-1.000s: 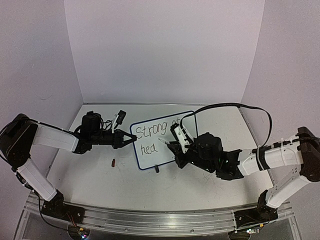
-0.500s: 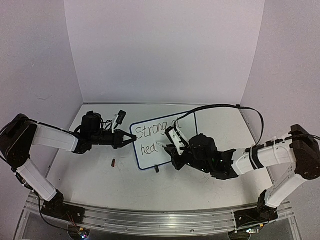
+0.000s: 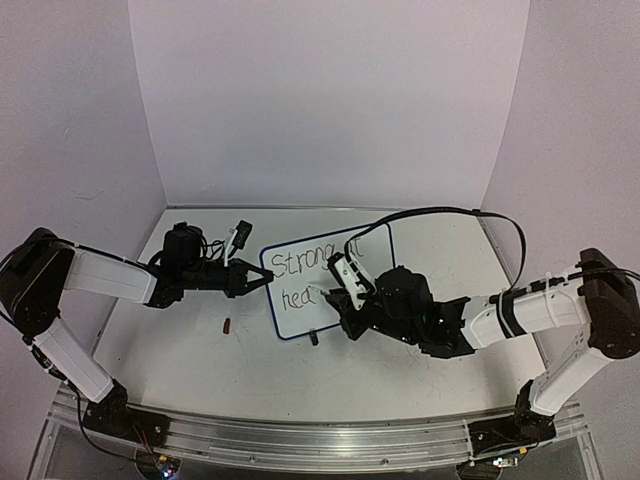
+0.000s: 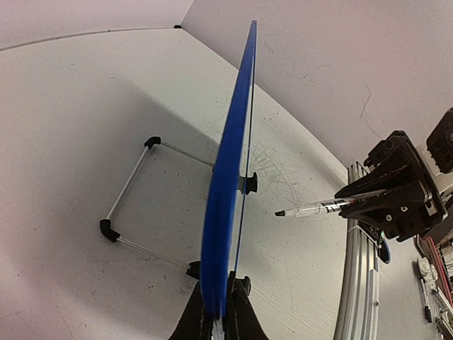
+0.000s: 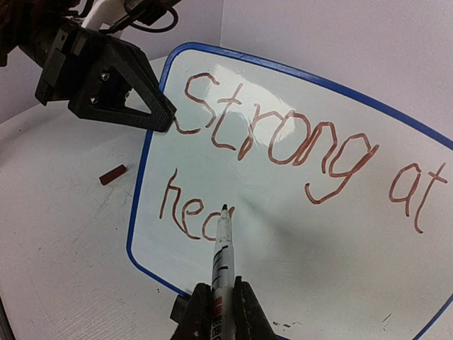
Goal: Write a sentence on the whiteboard
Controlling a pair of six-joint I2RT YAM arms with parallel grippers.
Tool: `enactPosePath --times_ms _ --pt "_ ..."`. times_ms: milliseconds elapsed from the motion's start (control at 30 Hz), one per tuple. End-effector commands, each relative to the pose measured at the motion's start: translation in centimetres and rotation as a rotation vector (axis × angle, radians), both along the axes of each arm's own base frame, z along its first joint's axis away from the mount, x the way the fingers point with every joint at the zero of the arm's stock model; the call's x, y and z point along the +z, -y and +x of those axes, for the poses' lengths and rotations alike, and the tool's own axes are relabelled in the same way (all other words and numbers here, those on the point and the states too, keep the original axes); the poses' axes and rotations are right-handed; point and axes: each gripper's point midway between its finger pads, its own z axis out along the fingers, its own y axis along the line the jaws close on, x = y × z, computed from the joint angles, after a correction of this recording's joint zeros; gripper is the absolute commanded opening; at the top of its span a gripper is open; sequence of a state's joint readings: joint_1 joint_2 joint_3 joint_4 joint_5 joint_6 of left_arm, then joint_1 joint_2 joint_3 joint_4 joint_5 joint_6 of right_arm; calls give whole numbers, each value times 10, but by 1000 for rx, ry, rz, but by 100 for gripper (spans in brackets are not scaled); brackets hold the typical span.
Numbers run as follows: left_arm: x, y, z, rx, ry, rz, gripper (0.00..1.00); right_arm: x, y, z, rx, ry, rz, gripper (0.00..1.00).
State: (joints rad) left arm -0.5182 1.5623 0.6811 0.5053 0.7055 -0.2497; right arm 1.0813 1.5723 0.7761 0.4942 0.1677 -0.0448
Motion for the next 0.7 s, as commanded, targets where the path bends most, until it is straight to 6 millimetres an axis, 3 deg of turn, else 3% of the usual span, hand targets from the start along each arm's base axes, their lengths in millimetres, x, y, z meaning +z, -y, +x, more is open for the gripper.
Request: enactPosePath --times_ms 0,300,667 --pt "-11 -15 16 102 19 79 0 16 -2 6 -19 31 38 0" --pt "-10 -15 17 109 24 79 0 22 6 13 -72 71 44 0" --pt "-10 -16 17 114 25 81 0 30 0 -10 68 71 92 0"
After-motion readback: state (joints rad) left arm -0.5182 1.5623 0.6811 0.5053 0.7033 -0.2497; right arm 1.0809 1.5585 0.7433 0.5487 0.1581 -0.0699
